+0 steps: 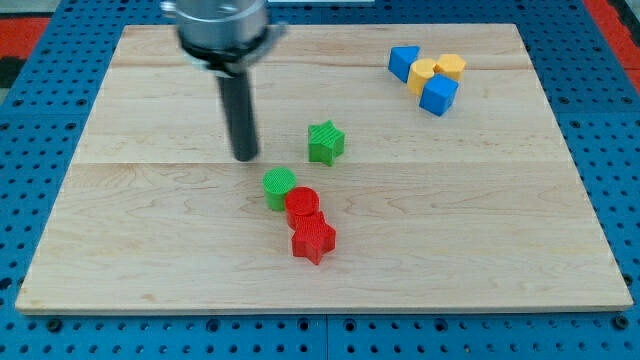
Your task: Push green circle along with red circle a bit right
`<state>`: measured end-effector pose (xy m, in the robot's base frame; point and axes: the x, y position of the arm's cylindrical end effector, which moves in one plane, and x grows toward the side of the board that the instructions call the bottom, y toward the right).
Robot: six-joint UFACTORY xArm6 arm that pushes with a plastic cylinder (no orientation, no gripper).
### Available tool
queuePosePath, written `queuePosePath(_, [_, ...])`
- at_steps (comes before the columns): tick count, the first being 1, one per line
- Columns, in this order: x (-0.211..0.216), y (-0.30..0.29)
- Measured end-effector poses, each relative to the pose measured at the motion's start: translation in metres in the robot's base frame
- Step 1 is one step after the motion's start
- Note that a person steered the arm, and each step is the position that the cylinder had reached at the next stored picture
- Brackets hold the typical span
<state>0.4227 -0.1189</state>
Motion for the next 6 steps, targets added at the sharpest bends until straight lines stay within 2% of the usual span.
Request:
queuePosePath(1, [0.027,-0.029])
queuePosePath(2, [0.062,-0.015])
queuePosePath(6, [0.059,0.061])
